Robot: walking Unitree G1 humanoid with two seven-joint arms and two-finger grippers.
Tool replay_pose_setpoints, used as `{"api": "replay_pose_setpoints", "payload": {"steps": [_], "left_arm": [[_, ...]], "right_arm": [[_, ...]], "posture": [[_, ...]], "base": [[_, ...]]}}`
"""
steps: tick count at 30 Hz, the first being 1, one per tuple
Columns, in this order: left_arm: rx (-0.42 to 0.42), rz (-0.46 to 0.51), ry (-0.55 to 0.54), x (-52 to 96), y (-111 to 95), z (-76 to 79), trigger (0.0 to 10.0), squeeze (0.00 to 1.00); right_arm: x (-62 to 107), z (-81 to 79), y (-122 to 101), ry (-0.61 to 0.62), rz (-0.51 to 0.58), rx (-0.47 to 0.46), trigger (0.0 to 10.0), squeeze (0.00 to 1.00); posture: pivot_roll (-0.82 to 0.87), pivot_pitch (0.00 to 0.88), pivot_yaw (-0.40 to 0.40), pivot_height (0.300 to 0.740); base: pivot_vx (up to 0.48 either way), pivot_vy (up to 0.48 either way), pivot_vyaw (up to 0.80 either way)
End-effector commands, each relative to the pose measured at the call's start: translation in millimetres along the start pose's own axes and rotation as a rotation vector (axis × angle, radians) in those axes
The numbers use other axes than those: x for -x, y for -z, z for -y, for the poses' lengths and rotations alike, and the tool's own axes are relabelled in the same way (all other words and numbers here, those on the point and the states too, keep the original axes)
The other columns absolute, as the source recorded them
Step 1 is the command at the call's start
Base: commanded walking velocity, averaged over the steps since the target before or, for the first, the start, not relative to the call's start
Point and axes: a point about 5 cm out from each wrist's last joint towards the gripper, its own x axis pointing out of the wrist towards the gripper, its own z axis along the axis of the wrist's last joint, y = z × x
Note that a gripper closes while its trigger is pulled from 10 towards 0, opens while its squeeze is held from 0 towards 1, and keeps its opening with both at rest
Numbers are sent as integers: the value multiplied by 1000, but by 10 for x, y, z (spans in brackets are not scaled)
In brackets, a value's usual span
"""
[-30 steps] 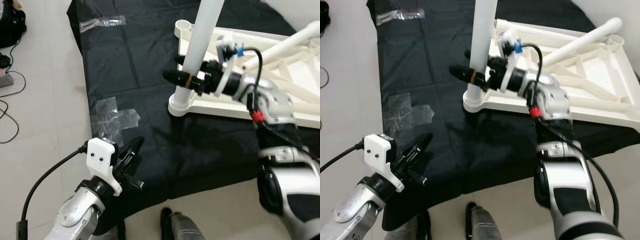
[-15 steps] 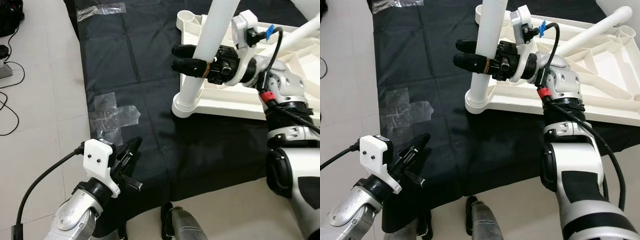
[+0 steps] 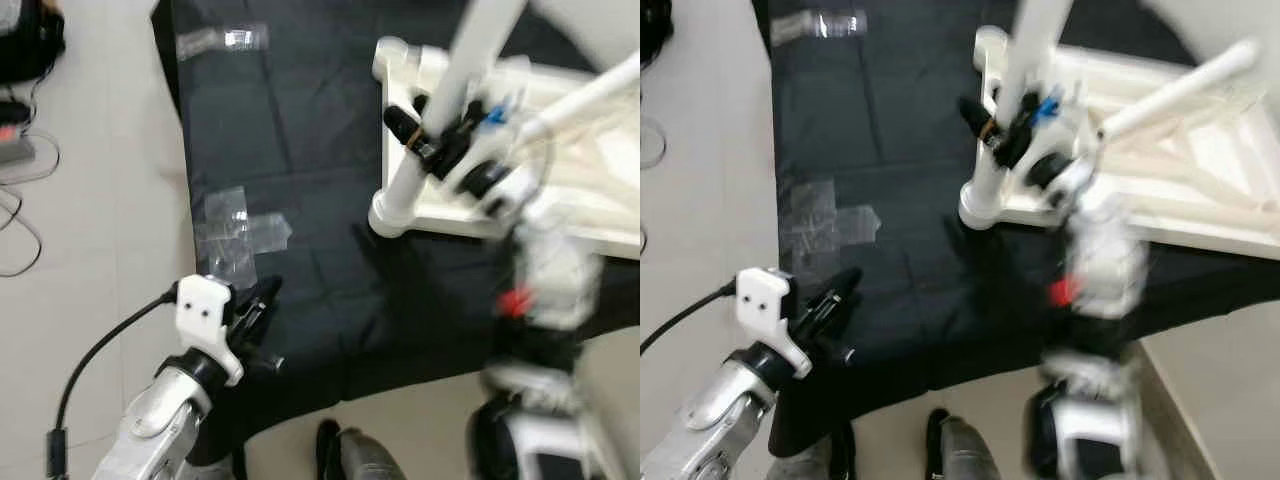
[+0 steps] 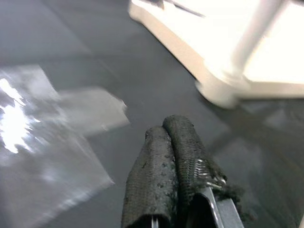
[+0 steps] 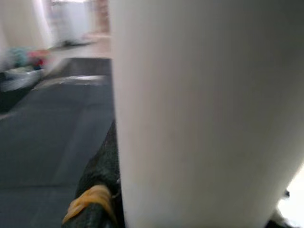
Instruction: Building children table
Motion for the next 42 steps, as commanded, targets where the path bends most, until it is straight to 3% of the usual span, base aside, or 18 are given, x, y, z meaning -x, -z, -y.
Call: {"api": "replay_pose_setpoints", "payload": {"steps": [1, 2, 4, 7, 8, 9, 10, 14, 15, 16, 17, 25, 30, 31, 32, 33, 34, 42], "left_arm": [[-14, -7, 0, -54, 67, -7, 10000, 0], [-14, -7, 0, -54, 67, -7, 10000, 0], [-16, -6, -13, -95, 103, -40, 10000, 0], [-15, -6, -23, -91, 107, -64, 10000, 0], [-17, -3, -31, -76, 109, -77, 10000, 0], [-19, -1, -35, -66, 109, -83, 10000, 0], [-20, 4, -35, -55, 109, -79, 10000, 0], [-19, 8, -32, -49, 102, -65, 10000, 0], [-18, 13, -27, -45, 97, -50, 10000, 0], [-18, 13, -27, -45, 97, -50, 10000, 0], [-14, 23, -14, 16, 42, 14, 10000, 0], [-10, 24, -12, 138, -39, 78, 10000, 0], [-9, 23, -13, 185, -70, 99, 10000, 0], [-8, 22, -13, 198, -77, 106, 10000, 0], [-8, 22, -13, 198, -77, 106, 10000, 0], [-6, 22, -13, 219, -95, 122, 10000, 0], [-5, 21, -14, 236, -109, 137, 10000, 0], [5, 19, -16, 273, -146, 167, 10000, 0]], "right_arm": [[81, -134, 538, -50, -252, 62, 0, 0], [81, -134, 538, -50, -252, 62, 0, 0], [-16, -350, 603, -217, -272, 34, 0, 0], [-57, -393, 586, -251, -278, 10, 0, 0], [-51, -464, 581, -299, -311, -22, 8431, 0], [-35, -516, 579, -331, -337, -43, 8431, 0], [21, -594, 529, -369, -342, -71, 10000, 0], [60, -658, 440, -466, -316, -87, 10000, 27], [77, -660, 357, -518, -273, -98, 10000, 1000], [77, -660, 357, -518, -273, -98, 10000, 1000], [53, -515, 94, -771, -154, -68, 10000, 1000], [-152, -146, -267, -1077, -81, 53, 10000, 1000], [-236, -64, -358, -1180, -89, 74, 10000, 1000], [-267, -47, -391, -1220, -99, 65, 10000, 729], [-267, -47, -391, -1220, -99, 65, 10000, 729], [-344, -40, -473, -1245, -82, 42, 10000, 0], [-402, -42, -557, -1277, -59, 20, 0, 0], [-488, -1, -689, -1363, -25, -30, 0, 0]], "posture": [[-60, 65, -131, 740], [-60, 65, -131, 740], [-54, 39, -137, 740], [-51, 37, -139, 740], [-43, 46, -143, 740], [-43, 46, -143, 740], [-45, 56, -137, 740], [-49, 72, -135, 740], [-53, 82, -132, 740], [-53, 82, -132, 740], [-43, 139, -124, 740], [-23, 200, -115, 740], [-13, 234, -114, 740], [-13, 234, -114, 740], [-13, 234, -114, 740], [-3, 266, -117, 740], [-2, 274, -118, 740], [-18, 289, -120, 740]], "base": [[0, 0, 0], [0, 0, 0], [0, 0, 0], [0, 0, 0], [0, 0, 0], [0, 0, 0], [0, 0, 0], [0, 0, 0], [0, 0, 0], [0, 0, 0], [0, 0, 0], [0, 0, 0], [0, 0, 0], [0, 0, 0], [0, 0, 0], [0, 0, 0], [0, 0, 0], [0, 0, 0]]}}
